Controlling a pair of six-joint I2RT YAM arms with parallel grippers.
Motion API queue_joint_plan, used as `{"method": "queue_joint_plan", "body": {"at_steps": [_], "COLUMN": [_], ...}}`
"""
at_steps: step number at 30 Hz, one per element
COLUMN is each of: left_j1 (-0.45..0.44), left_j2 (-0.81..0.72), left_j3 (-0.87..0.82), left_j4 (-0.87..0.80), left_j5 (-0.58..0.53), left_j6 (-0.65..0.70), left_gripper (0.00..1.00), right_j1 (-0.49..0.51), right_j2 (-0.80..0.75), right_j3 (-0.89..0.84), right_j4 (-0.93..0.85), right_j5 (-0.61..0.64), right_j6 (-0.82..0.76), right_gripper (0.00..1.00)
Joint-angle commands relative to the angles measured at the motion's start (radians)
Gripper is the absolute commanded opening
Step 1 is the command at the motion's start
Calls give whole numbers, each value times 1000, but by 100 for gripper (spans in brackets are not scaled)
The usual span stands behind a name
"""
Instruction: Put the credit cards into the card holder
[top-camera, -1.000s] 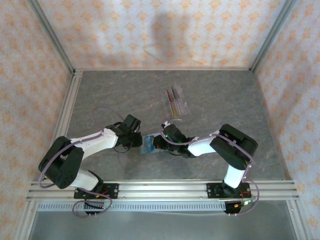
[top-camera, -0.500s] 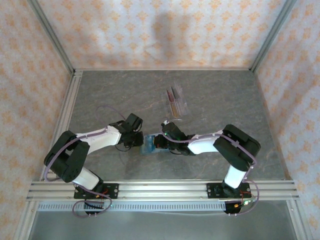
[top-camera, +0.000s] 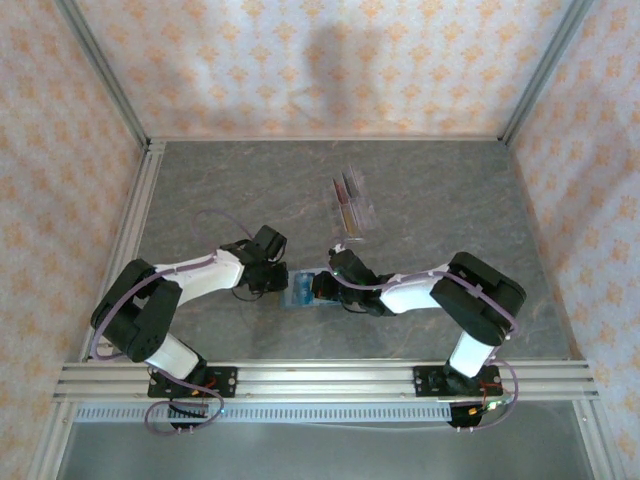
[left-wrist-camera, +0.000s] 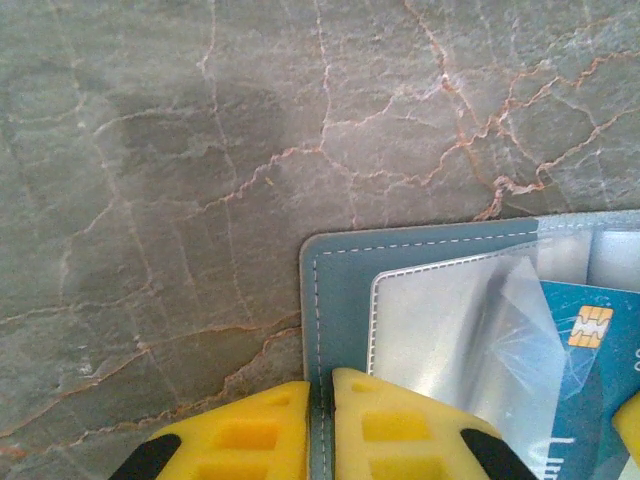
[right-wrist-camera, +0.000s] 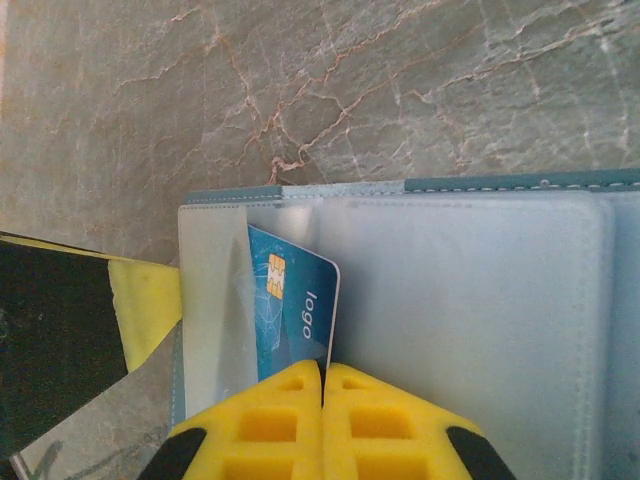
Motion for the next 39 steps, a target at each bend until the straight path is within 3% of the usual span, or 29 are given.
{"method": "queue_joint_plan", "body": {"at_steps": [1, 17, 39], "left_j1": [-1, 0, -1], "left_j2": [63, 73, 80], "left_j3": [-13, -9, -10], "left_j4": [47, 47, 54], "left_j5": [6, 7, 24], "left_j6": [-10, -9, -15], "left_gripper": [13, 13, 13], "right_j1": [18, 21, 52], "right_j2": [-5, 28, 112], "right_j3": [-16, 85, 132], "right_j4": [-48, -188, -56], "right_j5": [5, -59, -64], "right_j6": [5, -64, -17], "right_gripper": [0, 0, 0]}}
